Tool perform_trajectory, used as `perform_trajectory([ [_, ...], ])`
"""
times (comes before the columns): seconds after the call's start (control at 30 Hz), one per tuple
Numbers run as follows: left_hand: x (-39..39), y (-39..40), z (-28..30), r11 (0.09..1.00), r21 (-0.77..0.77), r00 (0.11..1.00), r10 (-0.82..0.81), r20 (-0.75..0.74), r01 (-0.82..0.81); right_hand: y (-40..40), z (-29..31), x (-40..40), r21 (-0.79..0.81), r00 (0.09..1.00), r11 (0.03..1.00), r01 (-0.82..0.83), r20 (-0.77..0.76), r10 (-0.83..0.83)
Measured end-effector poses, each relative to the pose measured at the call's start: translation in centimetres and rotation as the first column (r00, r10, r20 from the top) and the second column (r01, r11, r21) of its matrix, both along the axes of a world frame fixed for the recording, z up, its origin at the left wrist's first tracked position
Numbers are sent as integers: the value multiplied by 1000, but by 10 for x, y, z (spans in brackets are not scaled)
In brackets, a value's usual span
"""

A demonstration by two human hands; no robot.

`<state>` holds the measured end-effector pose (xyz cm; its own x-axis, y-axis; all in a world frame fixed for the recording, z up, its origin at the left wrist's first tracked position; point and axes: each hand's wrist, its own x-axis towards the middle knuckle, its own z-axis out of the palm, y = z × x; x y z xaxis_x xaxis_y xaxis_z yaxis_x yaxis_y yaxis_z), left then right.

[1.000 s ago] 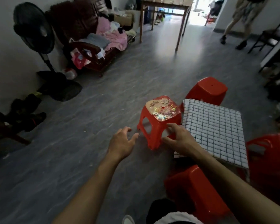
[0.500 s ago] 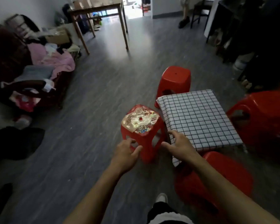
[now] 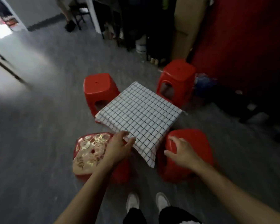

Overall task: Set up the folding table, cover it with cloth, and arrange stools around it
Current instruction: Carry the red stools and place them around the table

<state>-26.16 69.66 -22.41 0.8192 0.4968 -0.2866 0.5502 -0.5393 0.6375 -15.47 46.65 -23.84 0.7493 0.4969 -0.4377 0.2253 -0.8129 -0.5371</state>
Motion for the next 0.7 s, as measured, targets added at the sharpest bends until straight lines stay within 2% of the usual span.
perform_trajectory([
  [0.1,27,-13,-14,986,-53,988,-157,3,157,-24,-1,-11,-54,983,982,183,9,-183],
  [0.4,99,-73,-38,857,-33,854,-516,-62,515,-98,15,-16,-39,855,861,508,143,-498],
  [0.53,129,-116,-53,807,6,804,-588,-94,591,-143,-4,-4,-51,812,812,581,98,-575],
  [0.63,144,-141,-78,785,81,787,-603,-128,615,-167,-25,14,-50,819,818,574,38,-572],
  [0.7,153,-155,-99,791,79,790,-589,-169,606,-182,-43,33,-51,829,828,559,5,-559],
])
